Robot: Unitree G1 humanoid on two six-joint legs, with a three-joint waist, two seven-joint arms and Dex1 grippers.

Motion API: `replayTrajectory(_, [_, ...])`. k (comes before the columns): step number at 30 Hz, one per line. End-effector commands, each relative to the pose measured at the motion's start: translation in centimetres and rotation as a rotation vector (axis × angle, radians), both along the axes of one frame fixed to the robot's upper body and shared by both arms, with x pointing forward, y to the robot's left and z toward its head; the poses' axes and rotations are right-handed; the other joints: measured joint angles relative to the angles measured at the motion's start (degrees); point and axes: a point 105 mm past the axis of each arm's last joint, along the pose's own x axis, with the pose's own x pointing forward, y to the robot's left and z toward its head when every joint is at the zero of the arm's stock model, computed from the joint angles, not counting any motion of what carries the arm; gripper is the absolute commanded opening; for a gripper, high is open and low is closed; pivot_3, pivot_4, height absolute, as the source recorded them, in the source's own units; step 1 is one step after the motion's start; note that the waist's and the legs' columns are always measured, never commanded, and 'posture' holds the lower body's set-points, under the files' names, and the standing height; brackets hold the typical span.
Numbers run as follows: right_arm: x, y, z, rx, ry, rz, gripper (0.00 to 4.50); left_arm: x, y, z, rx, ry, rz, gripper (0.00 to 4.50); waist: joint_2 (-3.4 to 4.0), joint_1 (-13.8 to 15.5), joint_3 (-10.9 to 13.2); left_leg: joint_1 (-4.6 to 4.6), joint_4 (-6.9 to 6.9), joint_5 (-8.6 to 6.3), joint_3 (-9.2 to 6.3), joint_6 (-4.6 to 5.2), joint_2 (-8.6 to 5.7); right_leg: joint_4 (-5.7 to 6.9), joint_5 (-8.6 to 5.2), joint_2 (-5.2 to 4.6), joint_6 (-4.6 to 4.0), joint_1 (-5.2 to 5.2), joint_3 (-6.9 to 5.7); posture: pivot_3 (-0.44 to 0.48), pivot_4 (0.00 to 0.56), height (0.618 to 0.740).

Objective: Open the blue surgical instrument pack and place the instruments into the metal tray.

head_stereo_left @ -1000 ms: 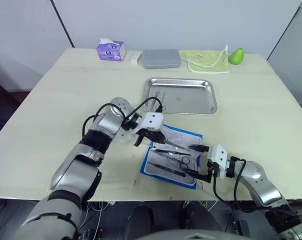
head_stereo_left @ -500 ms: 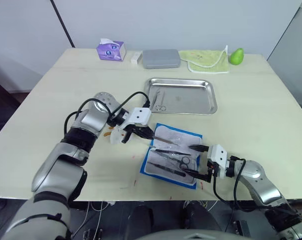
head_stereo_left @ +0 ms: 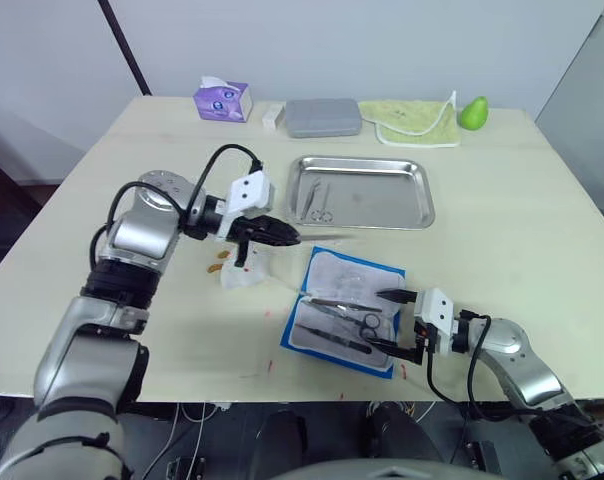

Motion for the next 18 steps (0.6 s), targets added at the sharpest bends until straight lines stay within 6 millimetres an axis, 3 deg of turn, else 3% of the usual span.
replayTrajectory(1, [-2.8, -2.8, -7.4, -0.236, 0.257, -0.044, 4.50, 0.7, -2.0, 2.6, -0.139, -0.059, 0.138, 0.04, -0.01, 0.0, 0.0, -0.01, 0.00, 0.00, -0.06, 0.00, -0.01, 0.00, 0.00, 0.00, 0.01, 0.00, -0.02, 0.000, 0.150, 0.736])
replayTrajectory(8, [-2.6, -2.8, -6.9, -0.203, 0.239, -0.048, 4.50, 3.6, -5.8, 3.2, -0.323, 0.011, 0.542, 0.04, 0.06, 0.1, 0.0, -0.02, 0.02, 0.00, -0.18, 0.00, -0.08, 0.00, 0.02, 0.01, 0.02, 0.04, -0.03, 0.000, 0.150, 0.736])
replayTrajectory(11, [-2.5, -2.9, -6.9, -0.206, 0.238, -0.050, 4.50, 5.1, -6.6, 2.9, -0.317, 0.018, 0.721, 0.04, 0.05, 0.1, 0.0, -0.05, 0.04, 0.00, -0.23, 0.00, -0.10, -0.02, 0.03, 0.00, 0.03, 0.06, -0.08, 0.000, 0.150, 0.736])
replayTrajectory(18, [-2.3, -3.3, -6.3, -0.206, 0.229, -0.053, 4.50, 7.9, -8.6, 2.7, -0.355, 0.058, 0.913, 0.04, 0.18, 0.2, 0.1, -0.04, 0.02, 0.00, -0.24, -0.01, -0.16, -0.06, 0.03, -0.01, 0.03, 0.07, -0.05, 0.000, 0.150, 0.736])
